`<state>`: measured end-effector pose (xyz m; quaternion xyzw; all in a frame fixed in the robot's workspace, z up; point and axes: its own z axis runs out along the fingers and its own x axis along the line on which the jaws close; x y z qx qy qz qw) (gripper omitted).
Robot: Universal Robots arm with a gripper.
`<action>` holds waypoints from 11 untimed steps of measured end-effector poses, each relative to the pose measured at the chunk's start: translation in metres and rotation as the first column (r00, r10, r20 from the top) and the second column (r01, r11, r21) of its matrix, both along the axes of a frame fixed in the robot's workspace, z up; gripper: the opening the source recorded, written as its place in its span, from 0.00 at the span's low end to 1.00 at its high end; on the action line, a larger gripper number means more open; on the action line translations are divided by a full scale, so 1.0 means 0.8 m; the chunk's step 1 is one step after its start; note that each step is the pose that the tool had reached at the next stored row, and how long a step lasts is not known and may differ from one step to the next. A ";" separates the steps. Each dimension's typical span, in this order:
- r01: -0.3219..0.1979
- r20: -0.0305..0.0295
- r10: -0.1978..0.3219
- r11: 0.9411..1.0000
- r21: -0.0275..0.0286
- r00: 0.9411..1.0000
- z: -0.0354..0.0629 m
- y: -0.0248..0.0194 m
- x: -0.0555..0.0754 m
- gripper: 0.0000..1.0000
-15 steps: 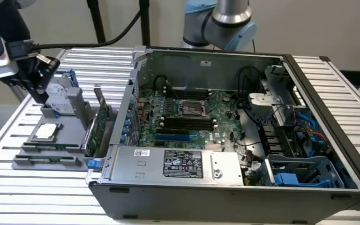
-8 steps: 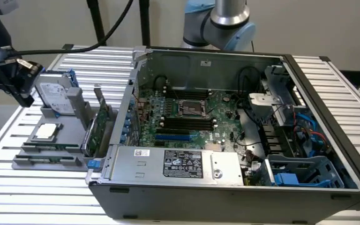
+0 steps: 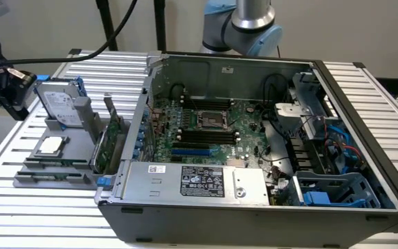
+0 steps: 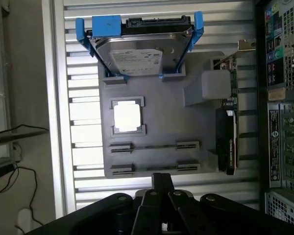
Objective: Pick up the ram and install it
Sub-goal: 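Reach for the ram, then pick up the ram and move it above insertion slot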
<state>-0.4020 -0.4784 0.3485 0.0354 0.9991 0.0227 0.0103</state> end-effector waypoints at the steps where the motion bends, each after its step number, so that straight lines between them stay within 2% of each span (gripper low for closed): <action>1: 0.000 0.000 0.000 1.000 0.000 1.000 0.000 0.0000 0.000 0.00; 11: 0.000 0.000 0.000 1.000 0.000 1.000 0.000 0.0000 0.000 0.00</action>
